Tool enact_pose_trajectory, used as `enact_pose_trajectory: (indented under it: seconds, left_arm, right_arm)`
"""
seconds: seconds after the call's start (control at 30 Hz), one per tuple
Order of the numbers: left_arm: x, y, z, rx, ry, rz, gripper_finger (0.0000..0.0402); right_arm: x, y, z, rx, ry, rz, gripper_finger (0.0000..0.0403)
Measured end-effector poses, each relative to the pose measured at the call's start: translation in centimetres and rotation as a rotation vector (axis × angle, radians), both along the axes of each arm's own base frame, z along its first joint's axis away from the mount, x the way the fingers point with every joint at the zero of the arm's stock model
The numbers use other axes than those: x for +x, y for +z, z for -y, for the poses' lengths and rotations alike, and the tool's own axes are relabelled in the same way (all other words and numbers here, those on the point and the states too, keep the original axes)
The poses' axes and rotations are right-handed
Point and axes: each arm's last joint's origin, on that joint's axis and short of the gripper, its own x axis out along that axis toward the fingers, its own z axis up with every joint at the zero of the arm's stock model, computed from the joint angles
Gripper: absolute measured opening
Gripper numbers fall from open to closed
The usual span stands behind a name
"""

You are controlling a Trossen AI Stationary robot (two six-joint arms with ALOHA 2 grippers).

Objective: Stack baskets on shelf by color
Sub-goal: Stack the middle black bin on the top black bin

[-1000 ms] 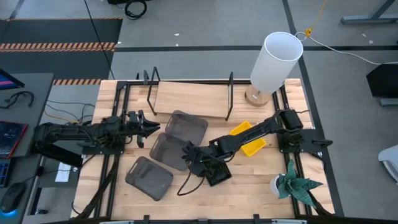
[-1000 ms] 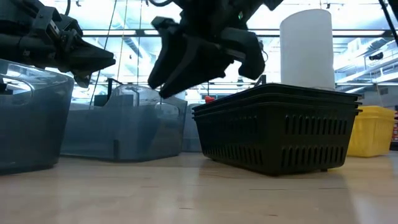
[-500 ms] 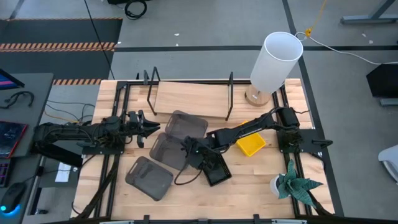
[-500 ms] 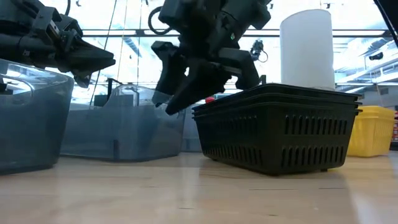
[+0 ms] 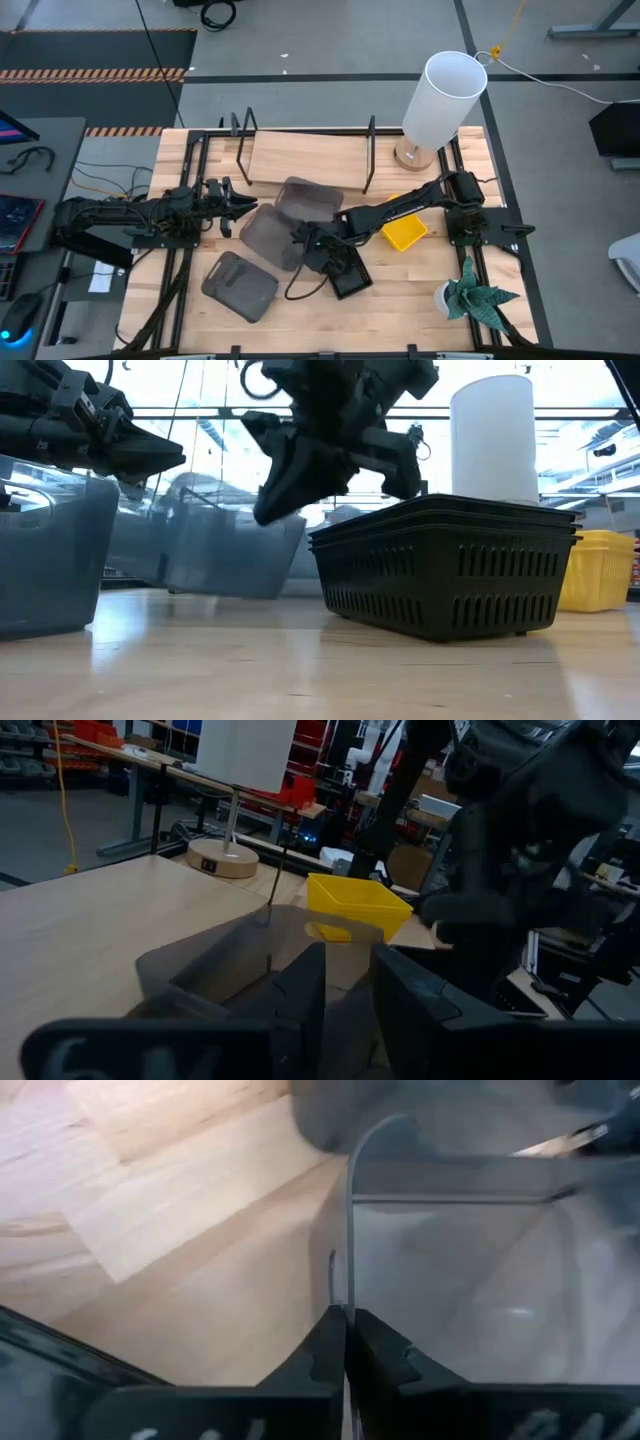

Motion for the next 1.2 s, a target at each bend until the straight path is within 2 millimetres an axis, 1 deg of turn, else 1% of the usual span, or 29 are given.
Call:
enact_pose_trajectory:
  seconds: [0.13,0.23,0.37,0.47,0.63,0.8,1.0,1.1,1.2]
  left_arm:
    - [0.0,0.0,0.0,0.000,-0.001,-0.002,0.0085]
    - [0.0,0.0,0.0,0.000,0.000,-0.002,0.0083]
    - [0.0,0.0,0.0,0.000,0.000,-0.002,0.0085]
    - [0.0,0.0,0.0,0.000,0.000,0.000,0.0088]
    - [0.0,0.0,0.0,0.000,-0.001,0.000,0.0091]
    - [0.0,0.0,0.0,0.000,-0.001,0.000,0.0091]
    - [0.0,0.0,0.0,0.000,0.000,0.000,0.0089]
    - [0.0,0.0,0.0,0.000,0.000,0.000,0.0091]
    - [0.0,0.0,0.0,0.000,0.000,0.000,0.0091]
  right_arm:
    - [0.3,1.9,-0.2,0.003,0.029,0.015,0.0008]
    - [0.3,3.2,-0.3,0.023,0.056,-0.023,0.0007]
    - [0.1,5.0,-0.1,-0.003,0.085,-0.084,0.0007]
    - [-0.1,6.3,0.4,0.010,0.105,-0.124,0.0006]
    - [-0.3,7.6,2.3,0.024,0.078,-0.181,0.0005]
    - [-0.5,8.3,4.1,0.027,0.055,-0.220,0.0005]
    - [-1.2,7.9,6.5,-0.010,0.074,-0.298,0.0004]
    - [-1.3,7.8,7.3,-0.027,0.088,-0.313,0.0005]
    - [-1.5,8.1,7.7,-0.033,0.097,-0.311,0.0005]
